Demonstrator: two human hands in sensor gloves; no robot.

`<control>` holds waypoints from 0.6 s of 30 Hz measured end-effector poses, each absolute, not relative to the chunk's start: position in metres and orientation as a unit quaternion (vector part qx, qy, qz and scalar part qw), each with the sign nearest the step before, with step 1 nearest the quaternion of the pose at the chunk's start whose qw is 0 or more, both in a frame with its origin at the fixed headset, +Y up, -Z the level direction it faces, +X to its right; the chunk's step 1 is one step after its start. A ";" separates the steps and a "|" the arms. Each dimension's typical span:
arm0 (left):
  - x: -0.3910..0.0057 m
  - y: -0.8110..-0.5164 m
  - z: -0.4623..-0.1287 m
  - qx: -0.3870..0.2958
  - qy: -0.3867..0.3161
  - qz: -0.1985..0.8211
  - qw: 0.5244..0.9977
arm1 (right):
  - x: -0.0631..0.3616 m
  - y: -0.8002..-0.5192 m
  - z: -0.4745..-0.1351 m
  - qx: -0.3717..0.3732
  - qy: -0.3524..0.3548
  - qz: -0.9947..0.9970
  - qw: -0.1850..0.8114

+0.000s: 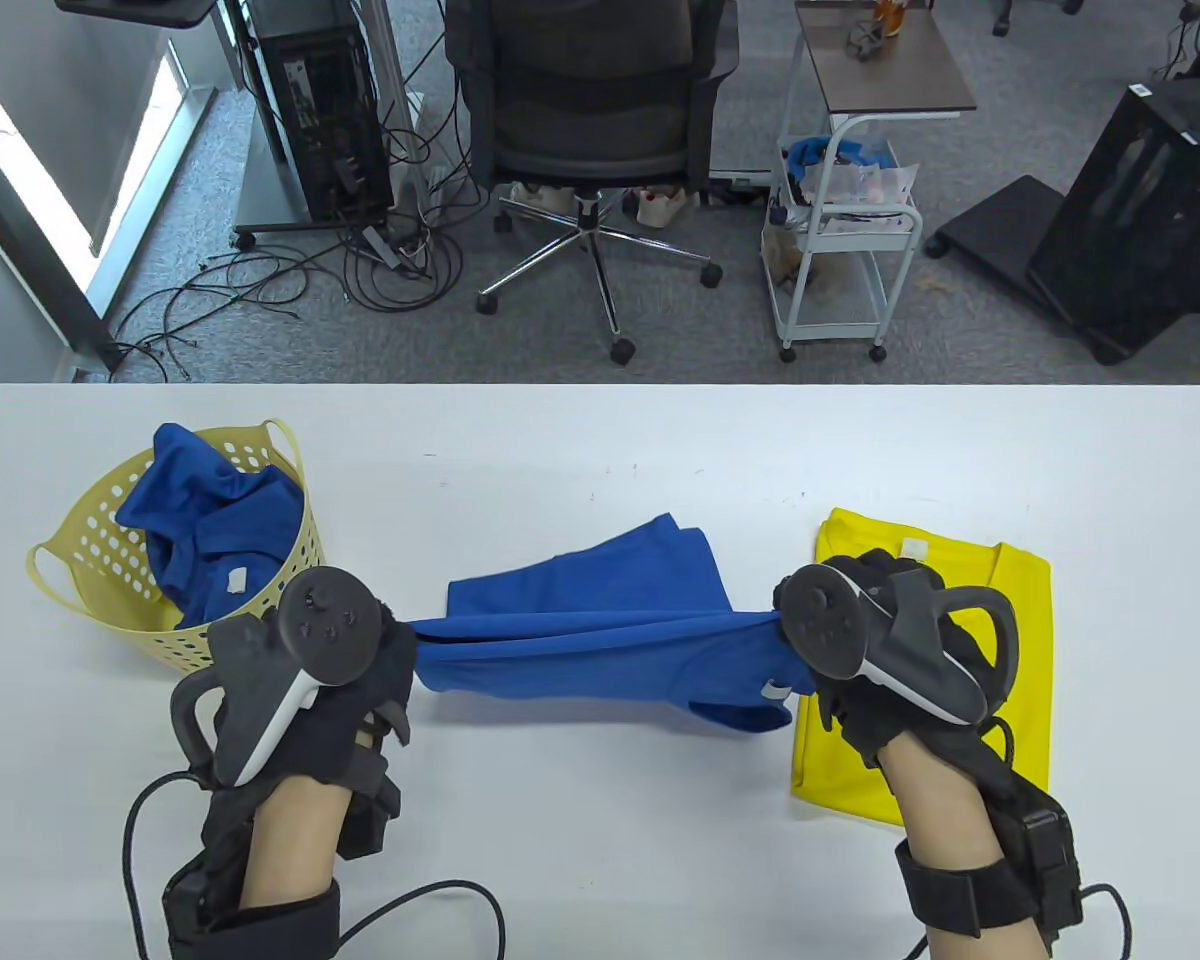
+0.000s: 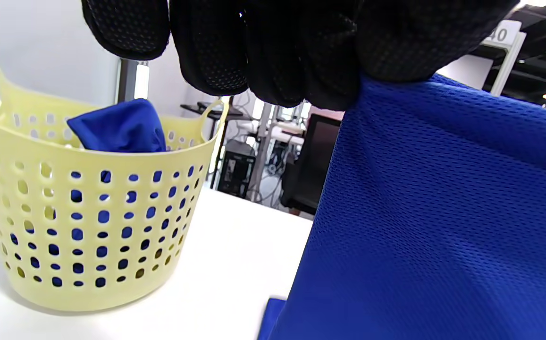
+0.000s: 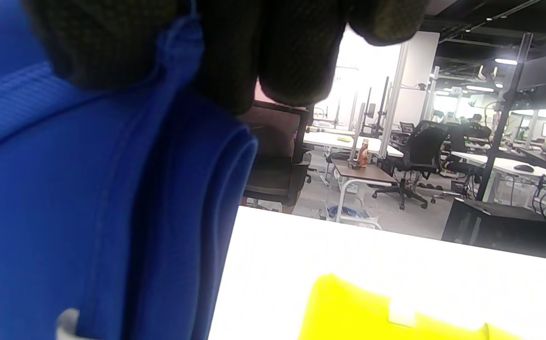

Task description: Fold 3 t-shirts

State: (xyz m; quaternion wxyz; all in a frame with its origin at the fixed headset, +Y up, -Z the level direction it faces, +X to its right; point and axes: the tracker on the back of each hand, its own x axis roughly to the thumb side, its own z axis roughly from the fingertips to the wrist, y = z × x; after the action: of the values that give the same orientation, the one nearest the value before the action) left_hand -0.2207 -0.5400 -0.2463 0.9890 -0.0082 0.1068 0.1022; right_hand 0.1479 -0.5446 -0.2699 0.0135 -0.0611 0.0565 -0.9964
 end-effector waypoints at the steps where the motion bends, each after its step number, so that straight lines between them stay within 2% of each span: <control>1: -0.218 -0.539 -0.250 -0.015 0.108 0.097 0.989 | 0.149 -0.546 -0.272 -0.058 0.053 -0.997 0.012; 7: -0.208 -0.558 -0.294 -0.042 0.131 0.067 0.988 | 0.149 -0.569 -0.307 -0.036 0.026 -0.999 0.007; 14: -0.203 -0.616 -0.365 -0.081 0.164 0.042 0.982 | 0.135 -0.623 -0.377 -0.005 -0.033 -0.998 0.050; 18: -0.204 -0.649 -0.400 -0.076 0.181 0.035 0.980 | 0.126 -0.653 -0.416 0.006 -0.051 -0.996 0.069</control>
State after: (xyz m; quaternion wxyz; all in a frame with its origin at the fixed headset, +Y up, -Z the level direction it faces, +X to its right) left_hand -0.2038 -0.6489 -0.4000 0.9799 -0.0764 0.1811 0.0349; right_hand 0.1256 -0.6534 -0.4159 0.0688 0.0057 -0.0514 -0.9963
